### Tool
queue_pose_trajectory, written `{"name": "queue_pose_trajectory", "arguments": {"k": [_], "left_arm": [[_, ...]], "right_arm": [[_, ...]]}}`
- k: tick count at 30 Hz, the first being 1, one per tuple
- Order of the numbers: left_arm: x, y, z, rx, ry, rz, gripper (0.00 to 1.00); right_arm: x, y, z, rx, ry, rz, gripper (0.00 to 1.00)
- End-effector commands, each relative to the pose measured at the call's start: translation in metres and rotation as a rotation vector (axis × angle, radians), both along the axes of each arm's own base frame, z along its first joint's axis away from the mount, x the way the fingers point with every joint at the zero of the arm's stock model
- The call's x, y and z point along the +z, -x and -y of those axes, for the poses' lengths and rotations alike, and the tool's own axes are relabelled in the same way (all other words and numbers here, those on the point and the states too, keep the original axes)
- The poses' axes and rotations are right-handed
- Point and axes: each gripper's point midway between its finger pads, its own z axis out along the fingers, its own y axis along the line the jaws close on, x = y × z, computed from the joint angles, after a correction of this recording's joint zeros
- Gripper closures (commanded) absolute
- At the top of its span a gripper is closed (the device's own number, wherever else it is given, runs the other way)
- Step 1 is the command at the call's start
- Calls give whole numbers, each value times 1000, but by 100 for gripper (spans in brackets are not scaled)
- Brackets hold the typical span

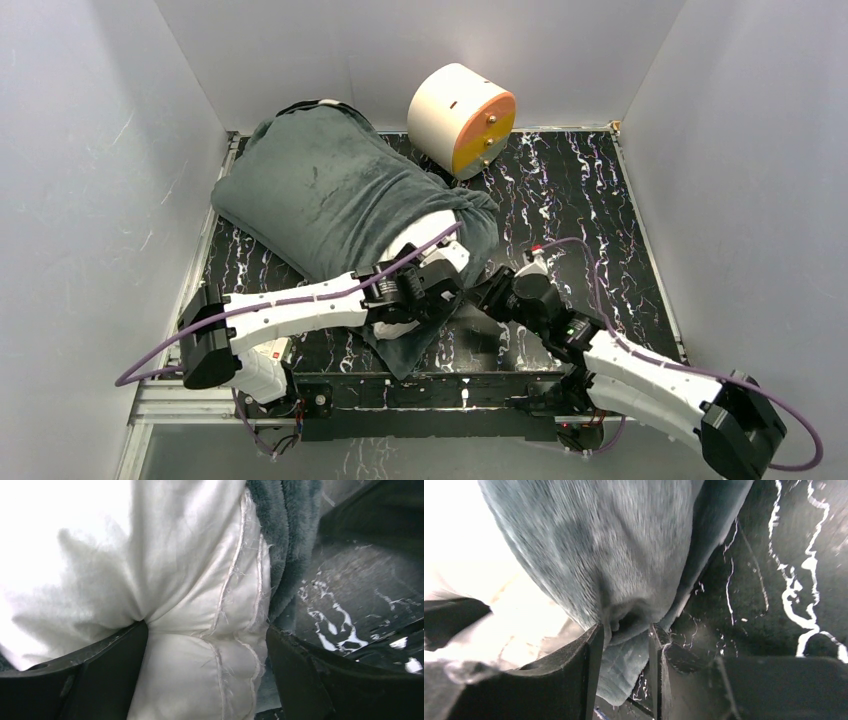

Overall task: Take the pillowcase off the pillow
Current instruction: Remove the pillow from the pillowcase.

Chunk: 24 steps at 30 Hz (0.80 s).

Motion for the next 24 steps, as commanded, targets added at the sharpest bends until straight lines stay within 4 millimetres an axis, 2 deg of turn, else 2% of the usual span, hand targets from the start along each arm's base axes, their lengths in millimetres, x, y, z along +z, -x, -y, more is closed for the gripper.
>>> {"name": "queue_pose_trajectory", "arguments": {"k": [1, 2, 3, 5, 7, 9, 11, 12, 14, 16, 19, 22, 24], "left_arm": [[-18, 9, -37, 64, -74, -35, 26], [-21, 11, -39, 66, -79, -46, 36], [-24, 13, -40, 74, -79, -56, 40], [-25, 15, -41, 87, -59, -67, 45], [-24, 17, -38, 86, -34, -73, 52], [-21, 17, -35, 84, -10, -74, 62], [-18, 17, -33, 83, 0, -72, 76], [-17, 16, -33, 85, 1, -69, 84], [-13, 16, -35, 94, 4, -62, 99], [-10, 15, -41, 113, 2, -51, 100], [-7, 19, -53, 135, -6, -50, 100], [-6, 26, -69, 167, -9, -60, 100], [-3, 29, -82, 205, 2, -57, 100]], "right_arm": [[30, -19, 16, -43, 8, 97, 53], [40, -23, 14, -31, -11, 111, 51], [51, -25, 10, 2, -22, 133, 48], [63, -32, 5, 33, -24, 147, 42], [72, -35, -9, 120, -39, 157, 40], [74, -37, -23, 194, -42, 142, 39], [64, -43, -28, 216, -5, 112, 45], [56, -50, -24, 183, 36, 82, 52], [37, -67, -2, 82, 147, 45, 67], [29, -81, 26, -18, 231, 46, 79], [38, -100, 59, -114, 263, 91, 91], [47, -117, 85, -161, 284, 120, 95], [44, -126, 100, -181, 315, 95, 97]]}}
